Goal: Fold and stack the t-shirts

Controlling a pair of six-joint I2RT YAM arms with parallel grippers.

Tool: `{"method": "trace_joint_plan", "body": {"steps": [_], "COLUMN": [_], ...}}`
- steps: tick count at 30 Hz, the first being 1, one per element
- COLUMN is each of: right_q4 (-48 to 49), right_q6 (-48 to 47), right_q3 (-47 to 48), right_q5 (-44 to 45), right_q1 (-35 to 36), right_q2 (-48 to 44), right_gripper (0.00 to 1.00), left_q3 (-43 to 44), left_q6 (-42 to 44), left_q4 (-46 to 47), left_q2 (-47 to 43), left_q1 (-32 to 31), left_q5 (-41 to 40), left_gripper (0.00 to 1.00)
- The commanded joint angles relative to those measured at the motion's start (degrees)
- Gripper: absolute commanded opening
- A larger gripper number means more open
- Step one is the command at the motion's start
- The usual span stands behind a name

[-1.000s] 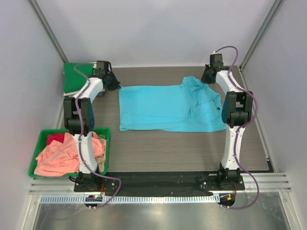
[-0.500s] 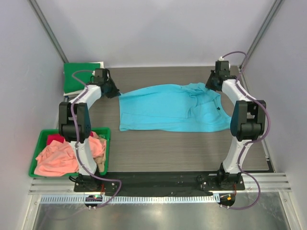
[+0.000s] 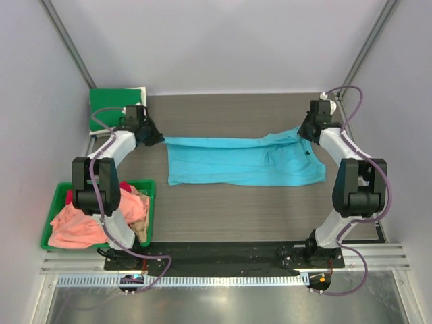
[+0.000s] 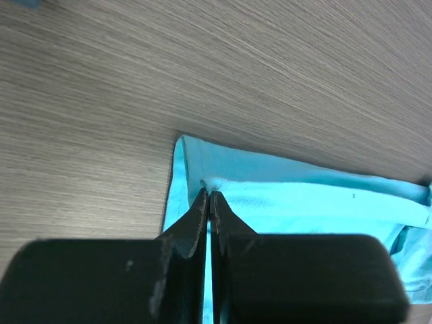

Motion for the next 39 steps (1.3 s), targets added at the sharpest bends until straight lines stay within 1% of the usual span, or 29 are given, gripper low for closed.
{"method": "trace_joint_plan", "body": {"steps": [1,7,9,11,12,13,14,15,16,18,19,20,21,22,23,25,26,28,29,31,32,33,38,39], "right_q4": [2.93,3.11,3.11,4.5,4.86,5.12,5.21,5.3,5.48,5.39,5.39,5.39,5.3,5.3,5.3,5.22,5.22,5.3,5.3,5.74,5.74,5.92,5.74,5.74], "right_q6": [2.3,5.38,7.04,9.42,9.95,10.74,11.01,11.27,11.36,11.97,12.24,12.85,12.94,13.2,13.81,14.52,15.48,16.19,16.63,17.51,17.51,17.6,17.34,16.99], "right_q3": [-2.68,-8.31,-10.58,-12.7,-14.71,-15.51,-16.13,-16.74,-17.01,-17.28,-17.54,-17.72,-18.33,-18.59,-18.94,-19.65,-20.09,-20.62,-20.79,-21.23,-21.23,-20.97,-18.16,-16.16], "right_q5": [3.53,4.23,4.49,1.78,0.29,-1.81,-1.92,-1.92,-1.75,-1.39,-1.57,-1.66,-1.75,-1.66,-2.44,-3.41,-3.94,-4.3,-4.47,-5.87,-6.31,-6.93,-7.55,-7.46], "right_q1": [-0.57,-1.89,-3.11,-5.56,-6.45,-7.24,-8.38,-8.57,-8.65,-8.66,-8.57,-8.39,-7.43,-6.82,-5.85,-2.95,-2.07,-0.14,0.22,0.57,0.92,1.01,1.01,1.01], "right_q2": [-4.38,-5.53,-5.97,-6.5,-7.02,-7.03,-7.37,-8.16,-8.78,-10.44,-12.37,-13.43,-14.31,-15.89,-16.16,-16.26,-15.47,-13.98,-11.97,-9.94,-7.58,-6.51,-0.36,2.26], "right_gripper": [0.01,0.01,0.01,0.01,0.06,0.17,0.32,0.54,0.61,0.71,0.72,0.73,0.76,0.76,0.76,0.77,0.77,0.77,0.77,0.77,0.77,0.77,0.77,0.77], "left_q3": [-1.63,-4.7,-5.58,-8.03,-8.92,-10.06,-11.55,-12.17,-12.61,-11.14,-9.73,-7.8,-4.48,-2.44,-0.77,3.89,5.12,8.63,9.78,12.5,13.21,13.66,12.09,11.47], "left_q6": [0.37,0.37,0.28,-0.07,-0.25,-0.51,-0.69,-0.86,-1.04,-0.52,0.36,2.98,4.13,5.19,6.07,6.08,5.99,5.9,5.82,5.2,5.03,4.41,1.78,1.34], "left_q4": [2.8,2.8,2.45,2.28,2.36,2.28,1.93,1.75,1.66,-0.43,-2.36,-5.34,-6.24,-7.03,-8.0,-8.71,-9.23,-9.41,-9.76,-10.2,-11.16,-11.35,-12.14,-12.14], "left_q2": [-3.36,-5.73,-6.61,-7.92,-9.76,-11.08,-12.23,-14.59,-15.57,-17.15,-18.12,-18.13,-17.86,-15.86,-14.62,-10.85,-7.35,-3.47,0.21,3.3,6.28,7.35,10.44,10.87], "left_q1": [0.46,0.46,0.37,0.28,0.28,0.28,0.37,0.28,0.11,-1.46,-3.04,-4.88,-8.3,-9.64,-10.69,-12.28,-12.72,-14.39,-14.92,-16.06,-16.5,-17.2,-18.7,-18.88], "left_q5": [-0.08,1.06,2.82,3.7,3.79,3.53,3.27,2.31,1.86,-0.41,-6.69,-10.41,-12.8,-14.91,-14.84,-11.78,-10.63,-9.13,-7.04,-5.27,-4.22,-3.77,-2.89,-2.8], "left_gripper": [0.0,0.0,0.0,0.02,0.07,0.14,0.32,0.39,0.43,0.43,0.43,0.43,0.43,0.43,0.43,0.44,0.44,0.44,0.44,0.43,0.43,0.43,0.42,0.42]}}
